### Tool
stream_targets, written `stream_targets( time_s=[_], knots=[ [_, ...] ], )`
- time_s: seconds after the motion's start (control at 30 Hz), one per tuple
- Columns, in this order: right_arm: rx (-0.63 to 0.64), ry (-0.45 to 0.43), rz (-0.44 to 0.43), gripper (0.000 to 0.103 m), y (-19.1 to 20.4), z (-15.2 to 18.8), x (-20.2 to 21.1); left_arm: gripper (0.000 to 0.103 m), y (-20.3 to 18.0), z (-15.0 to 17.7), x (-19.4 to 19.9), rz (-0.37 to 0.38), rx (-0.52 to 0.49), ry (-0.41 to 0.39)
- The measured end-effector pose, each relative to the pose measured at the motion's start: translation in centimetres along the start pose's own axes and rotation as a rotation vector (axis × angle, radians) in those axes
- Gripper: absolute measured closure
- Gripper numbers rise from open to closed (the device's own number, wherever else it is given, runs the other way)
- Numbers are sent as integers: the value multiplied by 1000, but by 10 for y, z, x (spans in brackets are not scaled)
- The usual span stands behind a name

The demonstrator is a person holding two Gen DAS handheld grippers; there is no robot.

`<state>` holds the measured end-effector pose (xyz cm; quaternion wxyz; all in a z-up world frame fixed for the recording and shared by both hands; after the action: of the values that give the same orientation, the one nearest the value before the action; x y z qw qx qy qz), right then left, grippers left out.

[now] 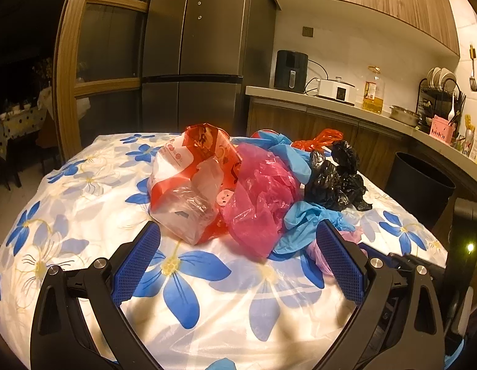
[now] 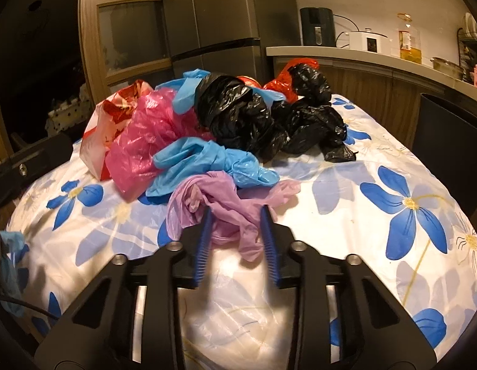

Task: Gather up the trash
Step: 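Grasp the lilac glove with the right tool while the left tool grasps the blue glove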

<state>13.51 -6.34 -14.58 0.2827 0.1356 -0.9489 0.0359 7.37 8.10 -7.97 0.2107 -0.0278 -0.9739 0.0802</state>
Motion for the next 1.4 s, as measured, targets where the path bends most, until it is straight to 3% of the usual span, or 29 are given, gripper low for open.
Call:
stream_targets(
  time_s=[0.1, 0.17, 0.4, 0.63, 0.73, 0.93, 1.03, 1.27, 1.4],
  knots=[
    [19, -5, -2, 98, 2, 2, 2, 6, -2, 0, -3, 10, 7, 3],
    [23, -16, 4, 100, -1, 3, 8, 6, -6, 0, -4, 16, -4, 3],
    [-37, -118, 59, 101, -40, -9, 55, 6, -33, -1, -13, 65, -37, 9],
    [-103, -186, 114, 101, -75, -22, 84, 13, -79, -2, -46, 150, -94, 37],
    [-114, -203, 122, 101, -83, -24, 89, 29, -86, 2, -68, 124, -126, 75],
    [-145, -213, 129, 101, -97, -25, 91, 34, -82, 9, -104, 91, -82, 173],
    [-159, -211, 133, 101, -103, -26, 89, 48, -82, 14, -115, 80, -83, 221],
    [-176, -210, 138, 101, -108, -28, 87, 82, -77, 23, -117, 106, -61, 262],
    [-176, -221, 142, 101, -109, -29, 92, 91, -77, 27, -104, 146, -57, 252]
  ],
)
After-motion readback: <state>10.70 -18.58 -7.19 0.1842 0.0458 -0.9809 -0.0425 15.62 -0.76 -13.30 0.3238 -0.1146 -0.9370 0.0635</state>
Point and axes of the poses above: each gripper's, at about its wrist camera, not at the fingertips, and x roughly against the way its jaws point, y to its left, z to its underside, the point moved 5 cm from there along -x, roughly the way its jaws point, and after that the axes turned 11 degrees about z, right-handed, at the moved point
